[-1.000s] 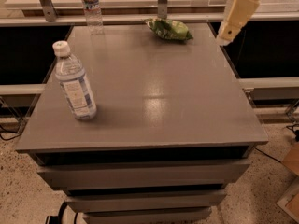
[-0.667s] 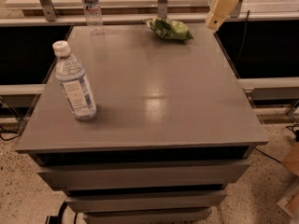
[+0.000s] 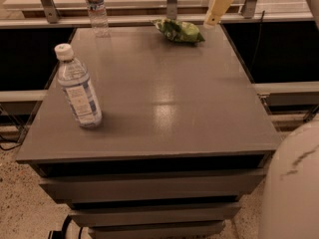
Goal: Move green jalapeno chip bag near blue plastic bottle
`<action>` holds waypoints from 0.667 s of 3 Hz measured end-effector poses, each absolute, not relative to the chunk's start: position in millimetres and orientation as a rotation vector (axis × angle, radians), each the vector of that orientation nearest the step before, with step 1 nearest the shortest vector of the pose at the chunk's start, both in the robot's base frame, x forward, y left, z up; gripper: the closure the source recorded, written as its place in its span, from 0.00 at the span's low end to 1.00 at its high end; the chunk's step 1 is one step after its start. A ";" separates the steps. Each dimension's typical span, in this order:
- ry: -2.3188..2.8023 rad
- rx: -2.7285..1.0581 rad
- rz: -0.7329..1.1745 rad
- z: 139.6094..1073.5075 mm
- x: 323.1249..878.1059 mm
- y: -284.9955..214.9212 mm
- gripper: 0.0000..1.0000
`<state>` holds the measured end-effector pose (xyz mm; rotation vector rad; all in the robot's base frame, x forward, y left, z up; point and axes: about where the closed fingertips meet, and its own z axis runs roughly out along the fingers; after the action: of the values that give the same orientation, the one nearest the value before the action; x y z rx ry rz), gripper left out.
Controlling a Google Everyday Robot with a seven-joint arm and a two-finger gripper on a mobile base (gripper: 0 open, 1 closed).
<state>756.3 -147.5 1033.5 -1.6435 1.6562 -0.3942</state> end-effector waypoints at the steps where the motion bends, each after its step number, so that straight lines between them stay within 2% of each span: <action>1: 1.625 -1.606 -0.488 1003.1 788.3 -146.1 0.00; 2: 1.566 -1.578 -0.559 940.7 820.2 -123.5 0.00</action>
Offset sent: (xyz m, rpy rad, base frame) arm 0.0711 0.0216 -0.1021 -0.0570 -0.2236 -0.0502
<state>820.2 -123.5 940.7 -1.5785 1.5662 -0.5595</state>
